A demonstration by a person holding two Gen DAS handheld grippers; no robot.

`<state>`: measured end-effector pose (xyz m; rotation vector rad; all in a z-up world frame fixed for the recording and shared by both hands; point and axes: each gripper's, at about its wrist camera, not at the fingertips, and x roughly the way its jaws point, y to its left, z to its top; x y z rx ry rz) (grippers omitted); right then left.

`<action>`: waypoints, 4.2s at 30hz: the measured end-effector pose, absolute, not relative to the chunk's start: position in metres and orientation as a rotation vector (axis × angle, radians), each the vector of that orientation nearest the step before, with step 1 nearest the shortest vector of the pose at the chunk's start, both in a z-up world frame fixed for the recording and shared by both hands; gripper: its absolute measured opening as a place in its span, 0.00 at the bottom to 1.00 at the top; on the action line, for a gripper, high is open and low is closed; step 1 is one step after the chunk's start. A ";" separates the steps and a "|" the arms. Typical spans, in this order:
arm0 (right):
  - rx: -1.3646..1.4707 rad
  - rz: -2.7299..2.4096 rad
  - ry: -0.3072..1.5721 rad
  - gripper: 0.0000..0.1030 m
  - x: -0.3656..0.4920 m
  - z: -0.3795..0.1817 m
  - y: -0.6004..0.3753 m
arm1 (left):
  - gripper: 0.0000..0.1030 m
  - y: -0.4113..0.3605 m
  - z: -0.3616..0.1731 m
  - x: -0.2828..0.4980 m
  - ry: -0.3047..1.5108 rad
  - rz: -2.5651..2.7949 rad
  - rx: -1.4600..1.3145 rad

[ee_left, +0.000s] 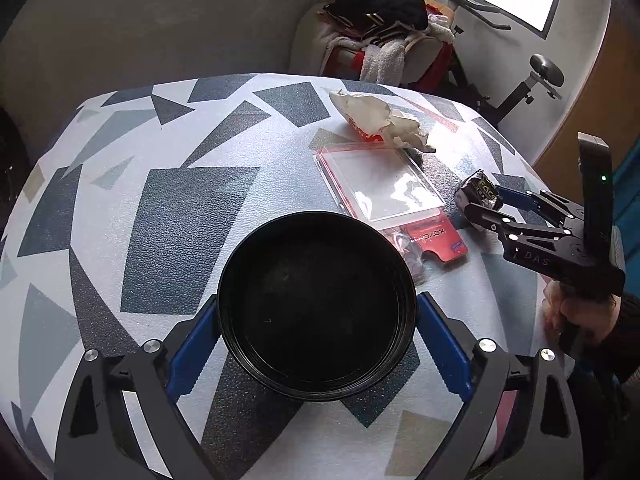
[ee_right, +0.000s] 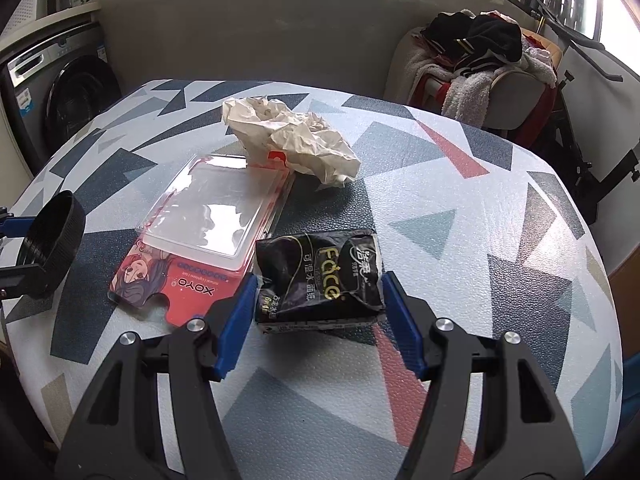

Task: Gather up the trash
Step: 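Drop black lid into brown bin with left tool while right tool holds tissue pack, then lower the tissue pack into the brown bin and open the right tool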

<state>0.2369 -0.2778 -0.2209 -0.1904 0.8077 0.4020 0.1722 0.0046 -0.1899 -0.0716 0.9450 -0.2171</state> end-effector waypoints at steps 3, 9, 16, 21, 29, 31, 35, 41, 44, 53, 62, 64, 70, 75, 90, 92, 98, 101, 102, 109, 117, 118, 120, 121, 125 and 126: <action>-0.207 0.405 0.807 0.62 0.234 -0.217 -0.278 | 0.89 0.003 -0.181 0.153 0.933 -0.247 -0.060; -0.203 0.445 0.774 0.62 0.204 -0.198 -0.285 | 0.89 0.006 -0.165 0.111 0.898 -0.268 -0.048; -0.146 0.480 0.738 0.62 0.154 -0.176 -0.296 | 0.89 0.007 -0.165 0.068 0.898 -0.269 -0.061; -0.139 0.505 0.716 0.62 0.121 -0.164 -0.297 | 0.89 -0.002 -0.169 0.040 0.906 -0.282 -0.034; -0.169 0.548 0.699 0.62 0.078 -0.157 -0.291 | 0.89 -0.010 -0.186 0.004 0.957 -0.296 -0.056; -0.163 0.555 0.702 0.62 0.071 -0.156 -0.292 | 0.89 -0.013 -0.192 -0.004 0.970 -0.298 -0.046; -0.150 0.550 0.705 0.62 0.061 -0.155 -0.296 | 0.89 -0.021 -0.204 -0.018 0.996 -0.302 -0.012; -0.125 0.540 0.710 0.62 0.053 -0.155 -0.304 | 0.89 -0.025 -0.218 -0.030 1.034 -0.314 -0.022; -0.120 0.544 0.715 0.62 0.049 -0.156 -0.305 | 0.89 -0.029 -0.219 -0.033 1.045 -0.333 -0.016; -0.174 0.575 0.731 0.62 0.034 -0.167 -0.291 | 0.93 -0.019 -0.209 -0.027 1.022 -0.294 -0.040; -0.191 0.642 0.774 0.62 0.019 -0.179 -0.276 | 0.93 0.018 -0.174 -0.018 0.914 -0.168 -0.088; -0.197 0.667 0.792 0.62 0.014 -0.183 -0.271 | 0.93 0.027 -0.167 -0.017 0.895 -0.136 -0.097; -0.239 0.756 0.853 0.62 -0.007 -0.199 -0.252 | 0.94 0.050 -0.155 -0.015 0.863 -0.063 -0.128; -0.267 0.829 0.921 0.62 -0.022 -0.213 -0.239 | 0.94 0.063 -0.155 -0.016 0.860 -0.029 -0.152; -0.378 0.941 1.091 0.63 -0.044 -0.249 -0.213 | 0.94 0.067 -0.161 -0.016 0.873 -0.019 -0.159; -0.382 0.942 1.100 0.64 -0.044 -0.252 -0.211 | 0.94 0.067 -0.161 -0.015 0.875 -0.019 -0.159; -0.388 0.928 1.102 0.69 -0.042 -0.254 -0.209 | 0.94 0.066 -0.163 -0.015 0.881 -0.018 -0.160; -0.388 0.915 1.090 0.85 -0.040 -0.254 -0.208 | 0.94 0.066 -0.163 -0.015 0.881 -0.018 -0.159; -0.386 0.912 1.084 0.88 -0.040 -0.253 -0.208 | 0.94 0.066 -0.163 -0.015 0.881 -0.017 -0.159; -0.362 0.842 1.034 0.94 -0.029 -0.244 -0.220 | 0.94 0.067 -0.165 -0.013 0.885 -0.011 -0.161; -0.337 0.754 0.963 0.94 -0.010 -0.229 -0.241 | 0.94 0.066 -0.168 -0.011 0.893 -0.012 -0.157; -0.331 0.744 0.957 0.94 -0.007 -0.227 -0.242 | 0.94 0.066 -0.168 -0.011 0.894 -0.012 -0.157; -0.320 0.723 0.948 0.94 0.000 -0.225 -0.248 | 0.94 0.065 -0.169 -0.011 0.896 -0.012 -0.156; -0.316 0.713 0.945 0.94 0.003 -0.224 -0.250 | 0.94 0.065 -0.169 -0.010 0.898 -0.011 -0.156; -0.302 0.678 0.935 0.94 0.013 -0.222 -0.259 | 0.94 0.066 -0.171 -0.008 0.904 -0.009 -0.157; -0.298 0.670 0.933 0.94 0.016 -0.221 -0.262 | 0.94 0.066 -0.172 -0.007 0.906 -0.009 -0.156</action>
